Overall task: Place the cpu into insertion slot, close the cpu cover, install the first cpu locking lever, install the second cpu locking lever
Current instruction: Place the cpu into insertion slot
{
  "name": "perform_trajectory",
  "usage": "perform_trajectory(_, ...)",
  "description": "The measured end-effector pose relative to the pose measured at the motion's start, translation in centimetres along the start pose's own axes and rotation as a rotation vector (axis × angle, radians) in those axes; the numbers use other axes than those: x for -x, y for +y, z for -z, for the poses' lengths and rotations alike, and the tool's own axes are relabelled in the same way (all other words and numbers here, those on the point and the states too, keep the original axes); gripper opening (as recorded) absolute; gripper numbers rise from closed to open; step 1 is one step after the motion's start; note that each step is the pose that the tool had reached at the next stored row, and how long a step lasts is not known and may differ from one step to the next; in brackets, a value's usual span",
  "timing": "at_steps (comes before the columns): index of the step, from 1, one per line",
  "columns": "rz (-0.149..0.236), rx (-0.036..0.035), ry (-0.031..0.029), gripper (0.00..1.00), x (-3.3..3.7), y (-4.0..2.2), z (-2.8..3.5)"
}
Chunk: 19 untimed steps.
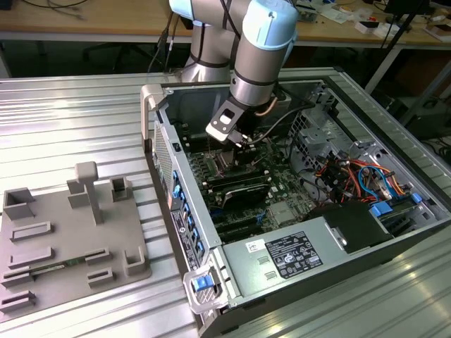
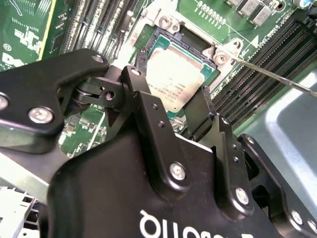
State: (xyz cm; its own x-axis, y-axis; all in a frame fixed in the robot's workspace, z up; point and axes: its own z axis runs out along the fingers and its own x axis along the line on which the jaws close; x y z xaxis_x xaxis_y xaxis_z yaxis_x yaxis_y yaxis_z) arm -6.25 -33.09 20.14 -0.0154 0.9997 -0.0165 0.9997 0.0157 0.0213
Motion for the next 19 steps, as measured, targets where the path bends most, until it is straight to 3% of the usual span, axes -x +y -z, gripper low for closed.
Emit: perform_trajectory(19,-0.013,-0.0006,-0.0006,0.55,-0.02,0.13,-0.39)
